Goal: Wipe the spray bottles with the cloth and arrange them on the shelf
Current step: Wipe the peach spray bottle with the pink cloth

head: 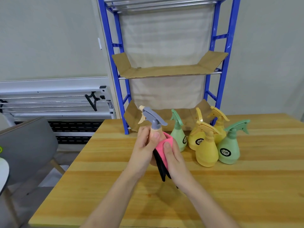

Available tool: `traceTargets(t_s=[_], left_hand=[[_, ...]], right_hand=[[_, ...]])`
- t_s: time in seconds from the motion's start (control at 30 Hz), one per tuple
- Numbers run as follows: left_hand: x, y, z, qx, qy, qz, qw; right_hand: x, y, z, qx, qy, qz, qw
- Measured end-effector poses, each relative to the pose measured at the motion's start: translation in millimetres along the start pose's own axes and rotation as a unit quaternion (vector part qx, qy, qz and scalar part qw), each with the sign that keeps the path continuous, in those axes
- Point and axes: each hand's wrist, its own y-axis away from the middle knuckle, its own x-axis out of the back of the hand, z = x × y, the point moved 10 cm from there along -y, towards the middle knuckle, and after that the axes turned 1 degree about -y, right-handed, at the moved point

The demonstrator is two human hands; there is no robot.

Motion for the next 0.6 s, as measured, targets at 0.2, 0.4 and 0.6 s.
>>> traceTargets(t_s=[0.2,0.4,0.6], left_hand=[[4,-3,-14,0.078,0.148,0.063,0.984],[-5,-8,-17,0.061,0.065,0.037,0.995],[0,-8,-14,0.016,-0.037,0.009,0.999]], right_hand=[[4,10,3,-0.025,-0.069,-0.004,0.997],[12,17,5,-0.012,-0.072,0.024,0.997],[26,12,21,-0.012,-0.047,0.070,0.996]])
